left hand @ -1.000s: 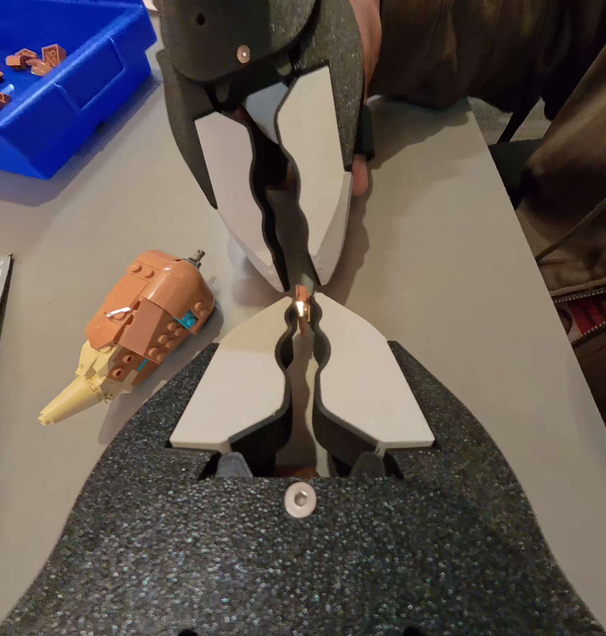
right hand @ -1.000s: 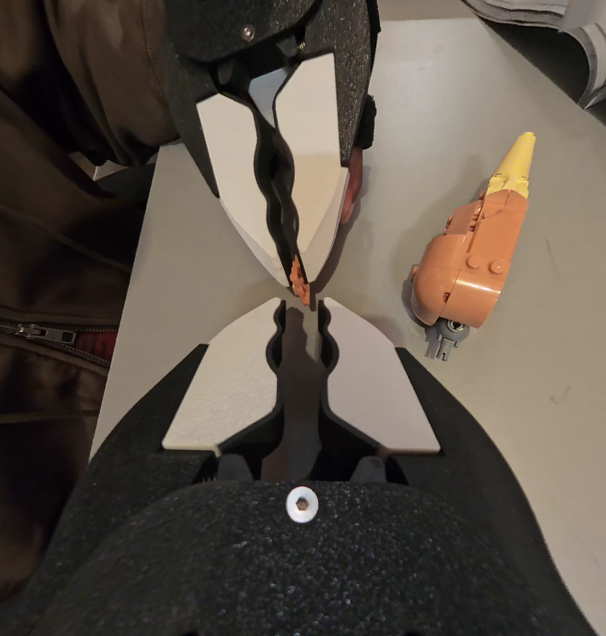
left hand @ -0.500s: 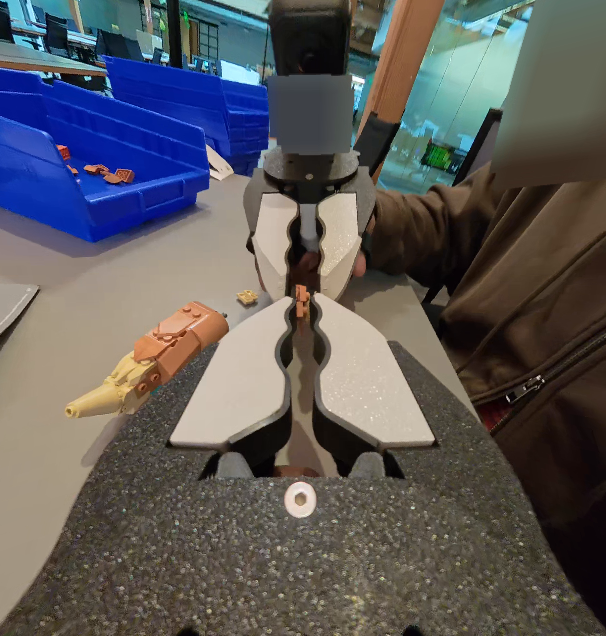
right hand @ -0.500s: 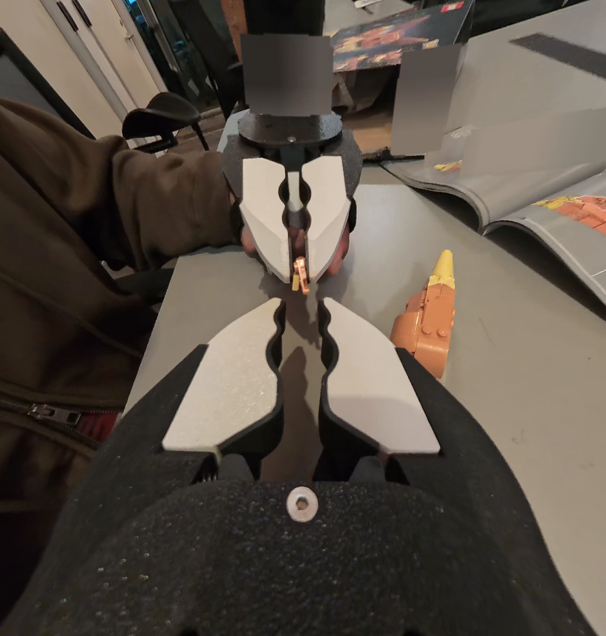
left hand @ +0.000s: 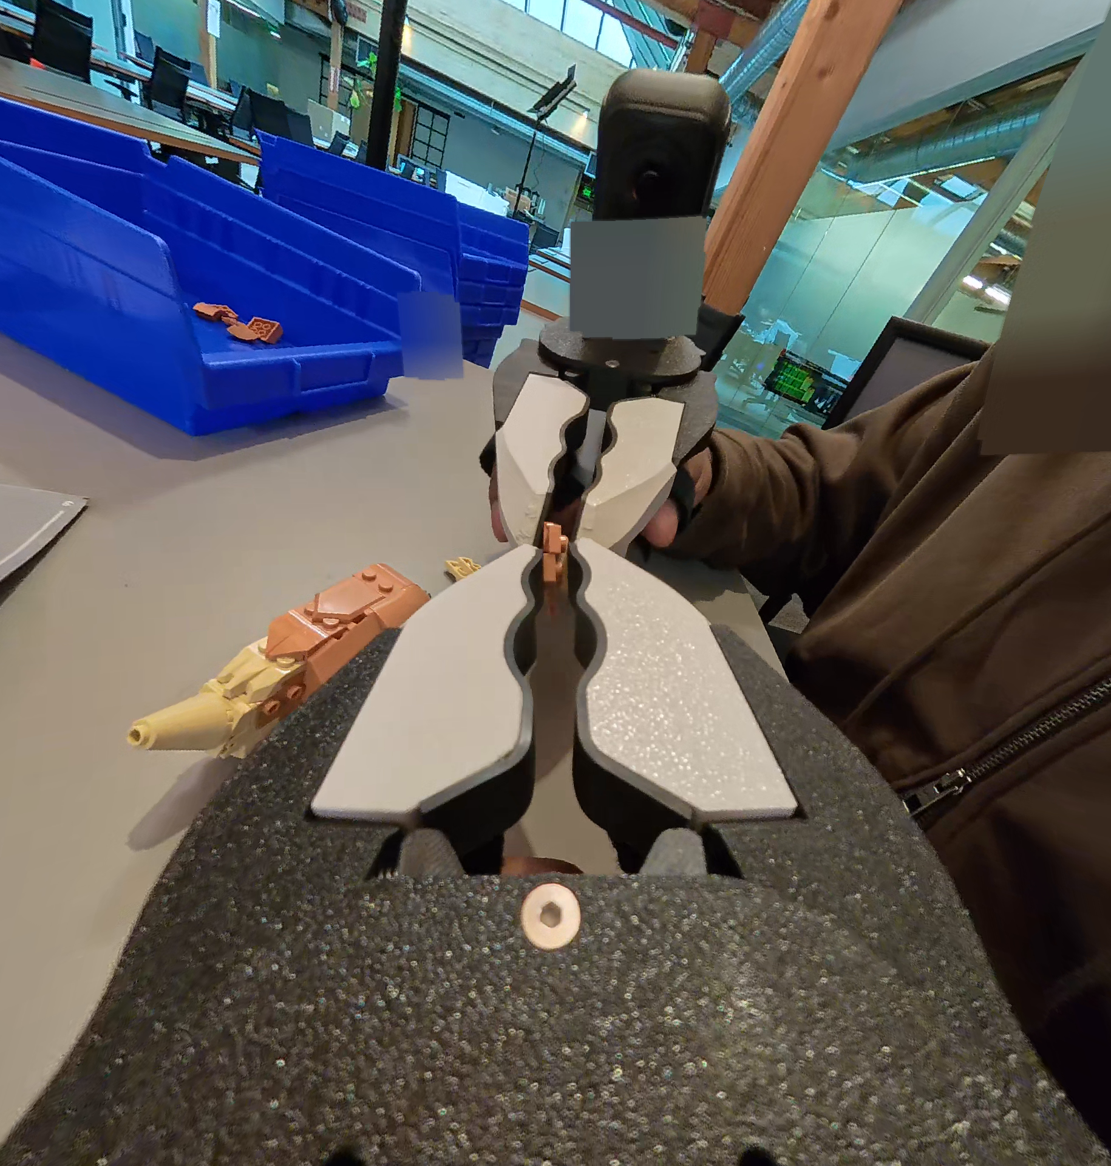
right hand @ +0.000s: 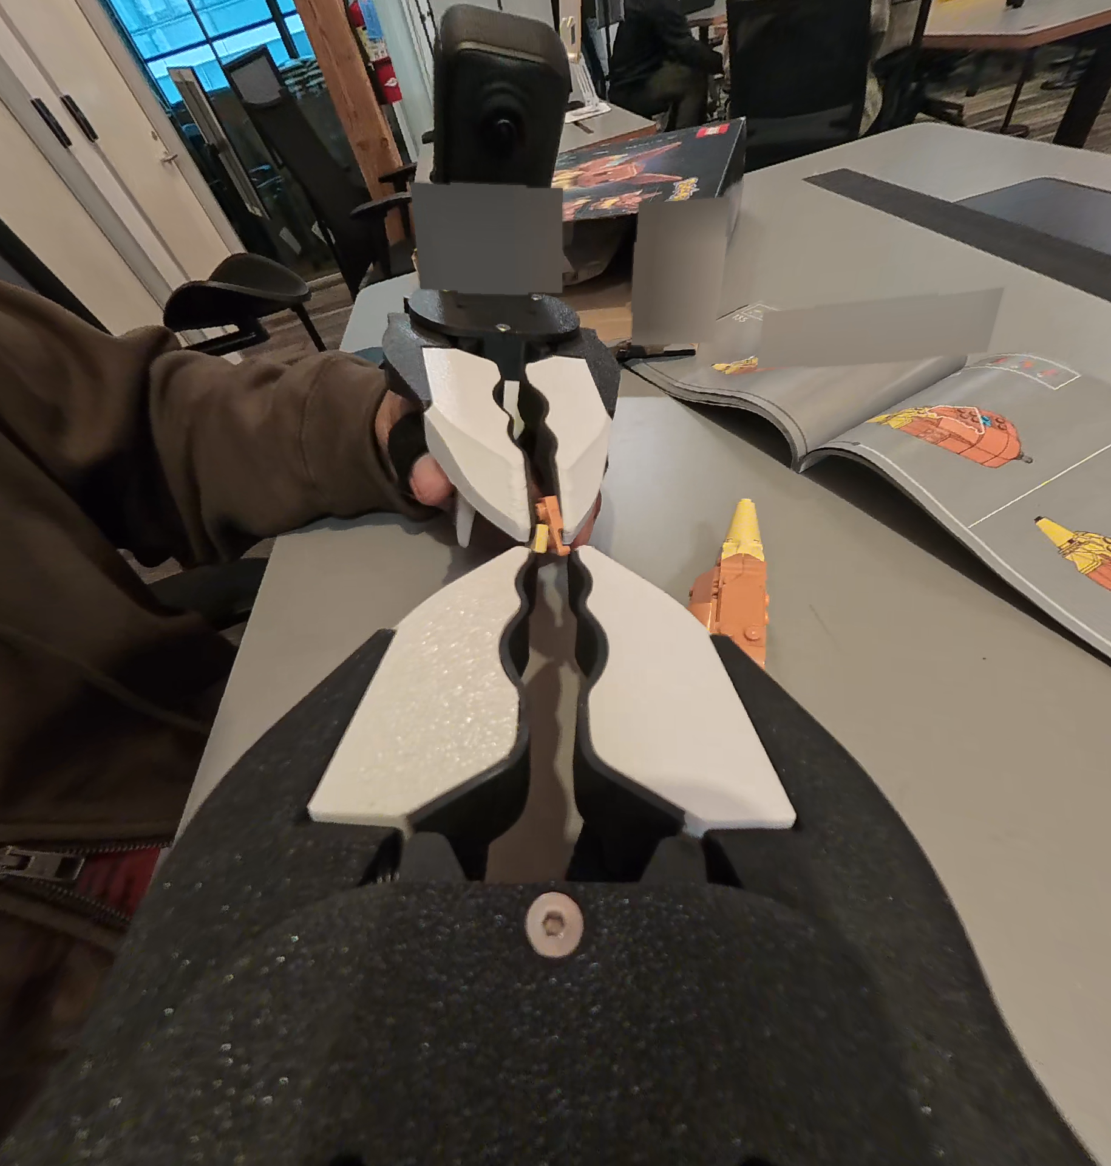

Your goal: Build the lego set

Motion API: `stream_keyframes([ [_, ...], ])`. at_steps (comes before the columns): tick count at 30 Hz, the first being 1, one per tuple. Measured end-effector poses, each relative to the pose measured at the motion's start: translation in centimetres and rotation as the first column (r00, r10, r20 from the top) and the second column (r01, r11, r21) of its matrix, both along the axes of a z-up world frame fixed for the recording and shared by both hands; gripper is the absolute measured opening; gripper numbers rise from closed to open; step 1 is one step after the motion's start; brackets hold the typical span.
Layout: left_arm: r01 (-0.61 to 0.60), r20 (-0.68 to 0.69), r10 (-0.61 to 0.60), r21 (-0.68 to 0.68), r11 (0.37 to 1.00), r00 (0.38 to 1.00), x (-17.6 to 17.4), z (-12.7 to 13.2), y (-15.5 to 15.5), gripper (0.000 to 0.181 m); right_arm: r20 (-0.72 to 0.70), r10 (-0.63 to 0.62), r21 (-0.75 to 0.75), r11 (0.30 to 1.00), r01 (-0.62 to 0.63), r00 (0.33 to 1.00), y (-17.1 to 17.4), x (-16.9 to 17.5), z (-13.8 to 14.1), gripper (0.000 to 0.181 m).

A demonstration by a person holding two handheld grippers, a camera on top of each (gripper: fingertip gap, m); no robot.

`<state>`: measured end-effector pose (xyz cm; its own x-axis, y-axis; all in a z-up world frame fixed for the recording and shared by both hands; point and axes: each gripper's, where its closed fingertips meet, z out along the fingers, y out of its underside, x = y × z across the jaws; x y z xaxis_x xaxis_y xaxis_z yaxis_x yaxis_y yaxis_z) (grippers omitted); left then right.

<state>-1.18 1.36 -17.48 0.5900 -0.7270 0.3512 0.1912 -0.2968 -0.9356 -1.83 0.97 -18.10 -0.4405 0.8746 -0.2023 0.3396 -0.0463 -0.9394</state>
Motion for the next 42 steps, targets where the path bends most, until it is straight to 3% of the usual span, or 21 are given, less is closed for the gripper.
stream_keyframes([
  [10,-0.038,-0.076,0.042,0.049,0.998,0.996,0.2,-0.2,0.1,0.007,0.01,-0.012,-0.002,1.0,0.012,1.0,0.3,0.1,-0.3,0.0],
  [21,-0.04,-0.118,0.053,0.108,0.993,0.992,0.1,0.3,-0.1,0.006,0.021,0.017,-0.03,0.999,-0.017,1.0,0.3,0.4,-0.4,0.005],
  [28,-0.032,-0.198,0.069,0.184,0.982,0.978,0.6,0.5,-0.4,0.006,-0.041,0.036,0.003,0.999,-0.036,0.998,-0.4,0.5,0.2,0.018],
  [42,0.045,-0.26,0.031,0.28,0.959,0.965,1.3,1.2,-1.6,0.006,-0.148,0.075,0.069,0.996,-0.065,0.986,-1.5,0.9,1.3,0.015],
])
